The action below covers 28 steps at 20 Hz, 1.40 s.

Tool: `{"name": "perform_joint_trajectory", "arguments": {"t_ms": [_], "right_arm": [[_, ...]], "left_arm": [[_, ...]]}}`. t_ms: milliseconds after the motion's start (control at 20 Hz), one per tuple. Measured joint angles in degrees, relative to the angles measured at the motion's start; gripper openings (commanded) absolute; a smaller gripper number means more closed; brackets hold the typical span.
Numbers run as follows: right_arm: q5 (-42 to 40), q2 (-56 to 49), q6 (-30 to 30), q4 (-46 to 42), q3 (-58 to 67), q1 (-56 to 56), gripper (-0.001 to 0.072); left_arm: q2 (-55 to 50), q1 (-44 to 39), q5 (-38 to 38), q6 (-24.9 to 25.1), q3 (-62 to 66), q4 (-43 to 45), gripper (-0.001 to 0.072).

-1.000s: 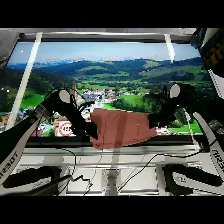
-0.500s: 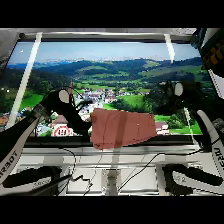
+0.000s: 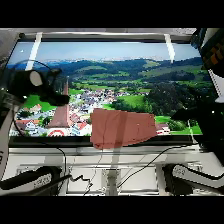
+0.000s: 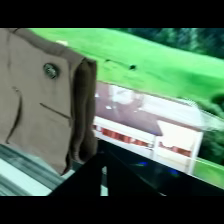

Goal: Fold the clothes and pants, and hang the long-sleeved shirts on hangers.

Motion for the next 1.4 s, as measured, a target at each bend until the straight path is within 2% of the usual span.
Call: {"name": "perform_joint_trajectory", "arguments": {"t_ms": [50, 150, 250, 350, 450, 700, 900, 1000, 1200, 1400], "right_arm": [[-0.7, 0.0, -1.4, 2.2, -3.0, -1.2, 0.0556], [-3.7, 0.0, -3.0, 5.7, -8.6, -1.6, 0.0557], [-7.2, 0.0, -3.8, 7.6, -12.5, -0.5, 0.0634], [-10.0, 0.0, -3.6, 9.4, -14.8, 2.1, 0.0622], [-13.8, 0.0, -1.5, 9.9, -15.9, 5.6, 0.0552], [-20.3, 0.0, 2.7, 12.3, -16.9, 16.0, 0.0548], [-24.1, -0.1, 4.0, 14.4, -17.1, 20.9, 0.0231], [-25.2, -0.1, 4.1, 16.7, -16.9, 21.8, 0.0021], [-23.2, 0.5, 4.5, 19.6, -12.4, 22.5, 0.0017], [-18.9, 3.3, 6.5, 20.9, -1.8, 21.2, 0.0017]], "left_arm": [[0.7, 0.7, 2.6, 0.0, 0.5, 0.6, 0.0007], [1.8, 1.6, 7.7, -0.2, 1.2, 1.6, 0.0008], [2.3, 1.9, 10.6, -0.3, 1.6, 1.8, 0.0008], [2.4, 2.2, 12.4, -0.4, 1.7, 2.0, 0.0007], [2.3, 2.3, 13.4, -0.5, 1.8, 2.0, 0.0008], [1.0, 2.4, 14.5, -0.5, 1.9, 1.7, 0.0008], [0.3, 2.4, 14.7, -0.5, 1.9, 1.5, 0.0008], [0.2, 2.4, 14.8, -0.5, 1.9, 1.4, 0.0008], [0.2, 2.4, 14.8, -0.5, 1.9, 1.4, 0.0008], [0.1, 2.4, 14.8, -0.5, 1.9, 1.4, 0.0008]]}}
